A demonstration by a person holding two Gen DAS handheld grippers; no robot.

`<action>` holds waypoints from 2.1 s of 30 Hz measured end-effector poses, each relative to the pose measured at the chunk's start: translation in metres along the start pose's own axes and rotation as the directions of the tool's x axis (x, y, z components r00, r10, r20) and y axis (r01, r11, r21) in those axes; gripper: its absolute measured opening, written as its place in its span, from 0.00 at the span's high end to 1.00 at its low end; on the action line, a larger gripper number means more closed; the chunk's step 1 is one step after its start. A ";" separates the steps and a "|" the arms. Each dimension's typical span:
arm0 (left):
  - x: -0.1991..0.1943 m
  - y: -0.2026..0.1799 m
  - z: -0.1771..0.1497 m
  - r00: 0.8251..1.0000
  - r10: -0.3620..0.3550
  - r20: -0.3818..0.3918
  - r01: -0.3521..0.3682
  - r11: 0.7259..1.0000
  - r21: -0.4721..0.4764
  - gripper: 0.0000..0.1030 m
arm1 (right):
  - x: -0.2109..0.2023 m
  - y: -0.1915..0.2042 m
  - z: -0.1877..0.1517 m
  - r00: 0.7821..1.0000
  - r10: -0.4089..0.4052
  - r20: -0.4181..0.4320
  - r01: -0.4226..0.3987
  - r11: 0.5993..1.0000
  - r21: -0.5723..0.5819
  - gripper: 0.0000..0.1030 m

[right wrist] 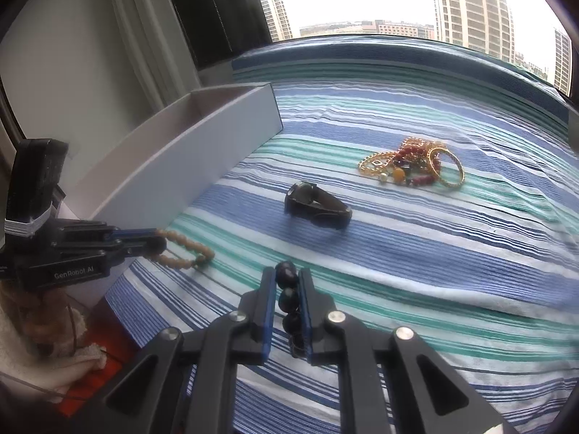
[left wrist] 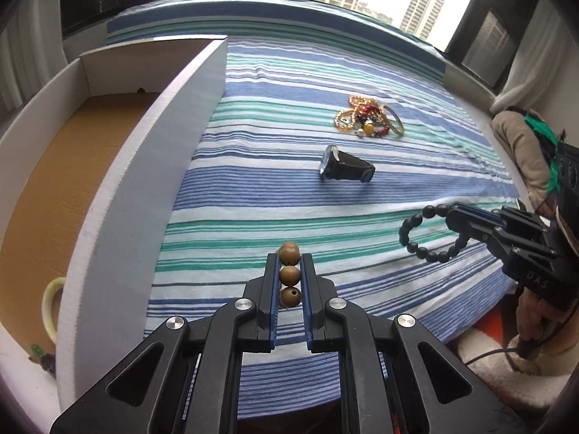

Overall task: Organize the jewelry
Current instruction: 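Carry both bead bracelets into the white box and release them, then move both tools back over the bedspread toward the watch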

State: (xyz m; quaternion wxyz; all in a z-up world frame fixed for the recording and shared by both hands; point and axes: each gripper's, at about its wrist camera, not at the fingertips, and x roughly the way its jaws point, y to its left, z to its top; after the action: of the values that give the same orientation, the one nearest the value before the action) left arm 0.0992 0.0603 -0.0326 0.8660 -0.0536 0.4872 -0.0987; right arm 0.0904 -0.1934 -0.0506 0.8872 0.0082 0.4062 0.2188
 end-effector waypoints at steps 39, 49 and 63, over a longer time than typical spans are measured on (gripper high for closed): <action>-0.086 0.242 0.004 0.914 0.406 -0.025 -0.366 0.794 -0.486 0.91 | 0.141 0.266 0.169 0.965 0.245 -0.097 -0.263 0.865 -0.427 0.88; -0.109 0.233 -0.003 0.860 0.509 0.017 -0.439 0.757 -0.483 0.31 | 0.123 0.270 0.182 0.955 0.291 -0.053 -0.289 0.877 -0.383 0.40; -0.092 0.080 -0.003 0.937 0.304 0.173 -0.267 0.941 -0.209 0.12 | 0.031 0.170 0.106 0.996 0.014 0.093 0.013 0.958 -0.286 0.25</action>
State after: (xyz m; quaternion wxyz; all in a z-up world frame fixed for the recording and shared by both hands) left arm 0.0594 0.1591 0.0269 0.9077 -0.0708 0.4059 0.0796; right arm 0.1205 -0.0104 0.0309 0.8971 -0.1096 0.3280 0.2749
